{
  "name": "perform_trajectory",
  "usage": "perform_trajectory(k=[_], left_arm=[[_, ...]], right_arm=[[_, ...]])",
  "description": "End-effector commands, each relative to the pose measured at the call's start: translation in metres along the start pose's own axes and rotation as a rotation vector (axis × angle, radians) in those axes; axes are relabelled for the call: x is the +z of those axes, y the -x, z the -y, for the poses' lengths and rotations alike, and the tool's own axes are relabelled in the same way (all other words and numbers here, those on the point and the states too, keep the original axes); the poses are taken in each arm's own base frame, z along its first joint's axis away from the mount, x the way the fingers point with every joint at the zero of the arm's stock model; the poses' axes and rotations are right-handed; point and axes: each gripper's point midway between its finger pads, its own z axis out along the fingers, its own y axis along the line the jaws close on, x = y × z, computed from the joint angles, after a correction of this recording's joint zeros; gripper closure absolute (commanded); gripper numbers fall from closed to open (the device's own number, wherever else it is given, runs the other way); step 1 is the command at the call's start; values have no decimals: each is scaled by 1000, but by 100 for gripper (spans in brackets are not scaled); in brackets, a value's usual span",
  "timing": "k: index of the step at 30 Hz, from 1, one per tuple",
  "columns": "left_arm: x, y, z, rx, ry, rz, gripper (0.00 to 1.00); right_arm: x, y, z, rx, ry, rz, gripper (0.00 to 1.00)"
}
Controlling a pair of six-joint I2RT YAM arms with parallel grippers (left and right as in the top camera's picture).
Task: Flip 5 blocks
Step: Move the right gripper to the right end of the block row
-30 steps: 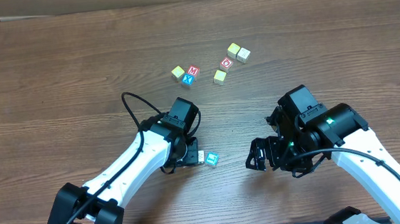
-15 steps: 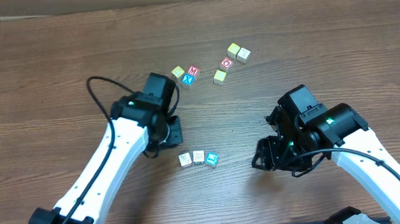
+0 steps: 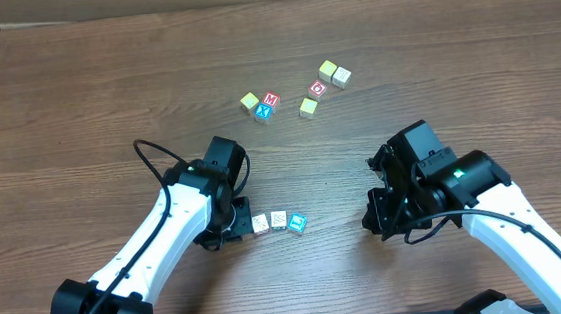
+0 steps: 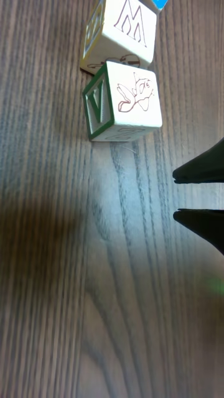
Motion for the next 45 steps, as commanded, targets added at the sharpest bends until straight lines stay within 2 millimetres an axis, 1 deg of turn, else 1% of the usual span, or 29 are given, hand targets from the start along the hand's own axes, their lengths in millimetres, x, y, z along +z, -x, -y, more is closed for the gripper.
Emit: perform_trajectory(k=[1,4,10,13,14,19,23,28,34,42,45], left_arm=[[6,-5,5,2,-41,-19,92],[7,-4,8,4,-56,-12,91],[7,2,11,6,-68,12,89],[7,3,11,7,-70,17,88],[7,4,11,7,-71,19,86],[7,4,11,7,-71,20,84],[7,4,11,8,-70,20,84],[7,4,11,23,-70,19,84],[7,3,11,30,-70,19,84],[7,0,9,36,-61,4,84],[7,-2,8,51,-57,-3,84]], right_arm=[[12,-4,8,45,-13,-19,96],[26,-4,13,116,-13,-41,96],[60,-2,12,194,20,-147,96],[80,-2,7,199,37,-194,96],[89,-2,2,195,50,-209,96],[110,3,-8,214,62,-212,96],[121,12,-15,227,82,-184,96],[132,23,-18,231,111,-162,96],[135,32,-23,233,138,-136,96],[139,49,-32,250,186,-85,96],[140,51,-33,252,192,-78,96]])
